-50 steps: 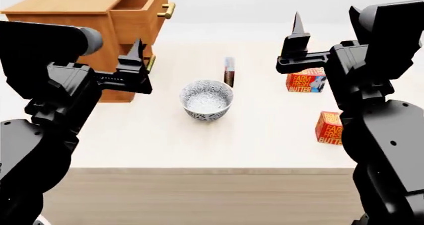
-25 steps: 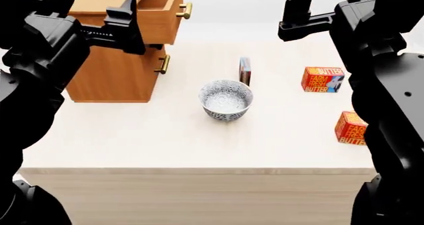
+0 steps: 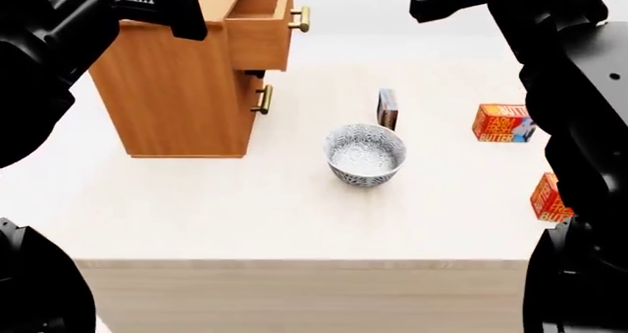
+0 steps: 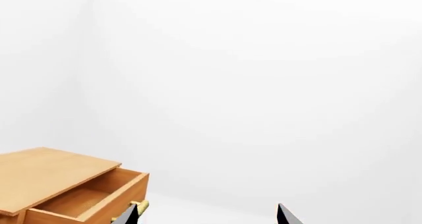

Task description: Put the chocolate pudding in the top drawer of the cabinet and close it.

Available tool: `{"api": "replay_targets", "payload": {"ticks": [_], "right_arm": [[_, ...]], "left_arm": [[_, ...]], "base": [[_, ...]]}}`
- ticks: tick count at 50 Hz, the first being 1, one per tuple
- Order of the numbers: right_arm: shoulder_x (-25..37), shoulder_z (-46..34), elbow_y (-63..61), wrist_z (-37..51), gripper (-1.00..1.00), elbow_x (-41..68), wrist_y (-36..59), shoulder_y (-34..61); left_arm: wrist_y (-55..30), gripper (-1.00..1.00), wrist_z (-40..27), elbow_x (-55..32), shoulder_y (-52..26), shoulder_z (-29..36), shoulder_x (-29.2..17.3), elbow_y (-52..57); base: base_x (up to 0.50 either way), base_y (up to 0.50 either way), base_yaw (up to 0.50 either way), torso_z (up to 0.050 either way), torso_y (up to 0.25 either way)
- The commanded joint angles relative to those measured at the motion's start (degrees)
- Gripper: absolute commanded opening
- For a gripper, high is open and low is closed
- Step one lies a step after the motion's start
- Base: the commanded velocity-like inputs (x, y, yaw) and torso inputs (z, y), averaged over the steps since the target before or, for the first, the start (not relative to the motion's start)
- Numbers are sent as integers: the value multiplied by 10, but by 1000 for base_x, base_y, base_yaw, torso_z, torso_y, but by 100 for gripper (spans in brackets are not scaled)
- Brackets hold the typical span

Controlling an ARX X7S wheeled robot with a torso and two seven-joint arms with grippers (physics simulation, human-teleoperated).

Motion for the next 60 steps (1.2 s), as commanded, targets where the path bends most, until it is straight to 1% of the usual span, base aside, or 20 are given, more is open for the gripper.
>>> {"api": "replay_targets", "payload": {"ticks": [1,4,9,12,18,25,38,60], "right_arm": [[-9,-1,37,-4,100,8,11,29],[-11,0,40,-5,100,11,15,30],[-11,3,43,-6,100,18,32,26],[-8,0,43,-6,100,18,32,15],[-3,-4,50,-6,100,16,28,2],[3,-10,71,-8,100,13,21,-8],[11,-23,140,-9,100,-8,-28,3],[17,-30,180,-10,100,-16,-47,34]], "left_arm": [[-45,100,-7,-20,-35,-13,0,-12],[-46,100,-10,-21,-37,-13,-2,-17],[-87,100,-31,-43,-25,-44,11,-10],[-87,100,-43,-55,-16,-47,7,-17],[-91,100,-126,-158,-8,-52,-11,-32],[-84,100,-156,-200,-2,-45,-19,-45],[-35,100,-139,-194,-11,0,-32,-78],[-20,100,-145,-208,-18,13,-41,-89]], "base": [[129,188,0,0,0],[134,191,0,0,0],[137,188,0,0,0],[139,189,0,0,0],[137,188,0,0,0],[138,188,0,0,0],[136,188,0,0,0],[173,178,0,0,0]]}}
